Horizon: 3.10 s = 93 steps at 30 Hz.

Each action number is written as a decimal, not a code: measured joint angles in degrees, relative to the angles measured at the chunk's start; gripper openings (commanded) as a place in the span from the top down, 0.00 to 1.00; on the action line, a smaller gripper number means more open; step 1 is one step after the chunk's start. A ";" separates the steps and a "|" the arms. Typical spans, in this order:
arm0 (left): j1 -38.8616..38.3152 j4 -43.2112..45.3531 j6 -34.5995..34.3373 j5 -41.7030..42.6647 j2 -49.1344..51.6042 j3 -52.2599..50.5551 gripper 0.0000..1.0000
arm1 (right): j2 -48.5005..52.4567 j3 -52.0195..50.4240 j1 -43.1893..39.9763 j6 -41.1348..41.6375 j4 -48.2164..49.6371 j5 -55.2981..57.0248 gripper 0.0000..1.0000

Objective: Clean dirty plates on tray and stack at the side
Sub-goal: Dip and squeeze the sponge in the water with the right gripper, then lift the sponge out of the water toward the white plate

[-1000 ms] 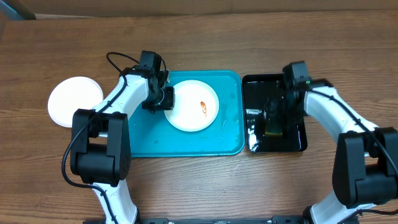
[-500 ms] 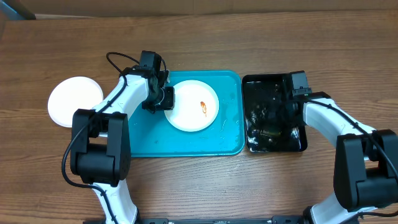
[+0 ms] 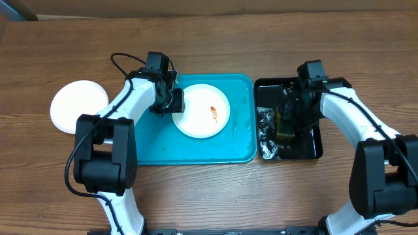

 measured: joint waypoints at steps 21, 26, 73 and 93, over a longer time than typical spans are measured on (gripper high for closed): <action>0.00 -0.17 0.00 -0.04 0.00 0.00 0.50 | -0.26 -7.58 2.10 0.15 6.93 -1.49 0.37; 0.00 -0.02 -0.02 -0.04 0.00 0.00 0.50 | -0.26 -7.54 2.10 0.15 9.44 -0.83 0.51; 0.00 3.19 -0.13 0.09 0.00 -0.98 0.82 | -0.72 -2.10 2.62 -0.33 1.51 4.31 0.96; -0.02 -2.60 -4.37 1.46 -0.11 -0.83 0.84 | -6.97 7.74 9.97 -3.13 -9.44 24.44 0.96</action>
